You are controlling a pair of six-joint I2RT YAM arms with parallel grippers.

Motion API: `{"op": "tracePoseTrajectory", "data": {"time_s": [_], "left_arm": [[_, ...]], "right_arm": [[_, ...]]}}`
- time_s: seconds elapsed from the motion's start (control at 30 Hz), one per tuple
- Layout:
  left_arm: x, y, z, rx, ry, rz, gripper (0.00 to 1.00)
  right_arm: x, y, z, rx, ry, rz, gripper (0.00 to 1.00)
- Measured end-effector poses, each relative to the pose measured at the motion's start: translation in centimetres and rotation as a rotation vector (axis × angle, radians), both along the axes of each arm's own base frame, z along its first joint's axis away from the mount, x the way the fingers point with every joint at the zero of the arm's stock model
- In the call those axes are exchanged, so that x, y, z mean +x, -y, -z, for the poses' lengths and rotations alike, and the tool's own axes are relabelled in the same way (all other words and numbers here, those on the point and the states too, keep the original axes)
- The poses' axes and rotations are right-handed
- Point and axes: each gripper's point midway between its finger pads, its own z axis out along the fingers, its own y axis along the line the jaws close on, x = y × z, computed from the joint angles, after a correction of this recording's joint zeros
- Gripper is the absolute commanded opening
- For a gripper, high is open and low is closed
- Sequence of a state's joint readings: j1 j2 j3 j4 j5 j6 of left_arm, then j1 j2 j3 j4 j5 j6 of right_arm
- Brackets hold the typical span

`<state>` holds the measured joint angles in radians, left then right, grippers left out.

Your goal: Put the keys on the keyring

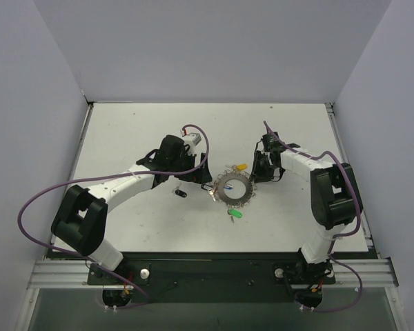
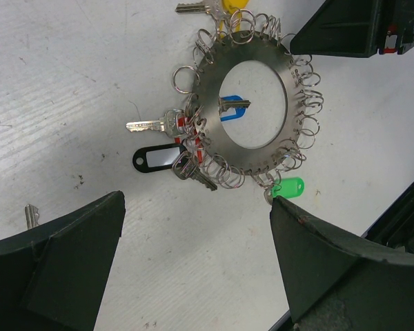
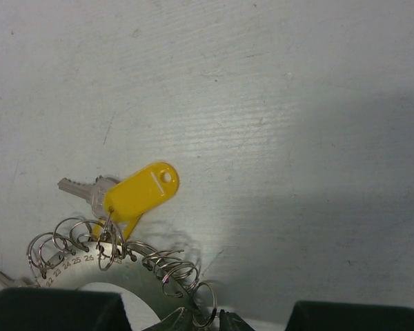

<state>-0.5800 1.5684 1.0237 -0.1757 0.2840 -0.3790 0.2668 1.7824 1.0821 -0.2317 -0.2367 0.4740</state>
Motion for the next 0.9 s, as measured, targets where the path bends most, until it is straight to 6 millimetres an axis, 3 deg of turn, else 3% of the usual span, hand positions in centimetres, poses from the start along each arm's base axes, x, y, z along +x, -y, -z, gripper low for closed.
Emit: {"op": "tracePoseTrajectory", "data": {"time_s": [0.33, 0.53, 0.77, 0.9], "left_arm": [[0.0, -0.1, 0.0, 0.003, 0.001, -0.003, 0.96], [0.1, -0.1, 0.1, 0.007, 0.004, -0.006, 0.96], [0.2, -0.2, 0.1, 0.011, 0.006, -0.010, 0.96], [0.3, -0.3, -0.1, 0.015, 0.015, -0.014, 0.96]], "right_arm": [[0.2, -0.1, 0.8, 0.022, -0.020, 0.023, 0.18], [0.6, -0.1, 0.7, 0.037, -0.011, 0.035, 0.01], [0.9, -0.2, 0.5, 0.043, 0.003, 0.033, 0.00], [1.2, -0.2, -0.9, 0.046, 0.046, 0.020, 0.00]]}}
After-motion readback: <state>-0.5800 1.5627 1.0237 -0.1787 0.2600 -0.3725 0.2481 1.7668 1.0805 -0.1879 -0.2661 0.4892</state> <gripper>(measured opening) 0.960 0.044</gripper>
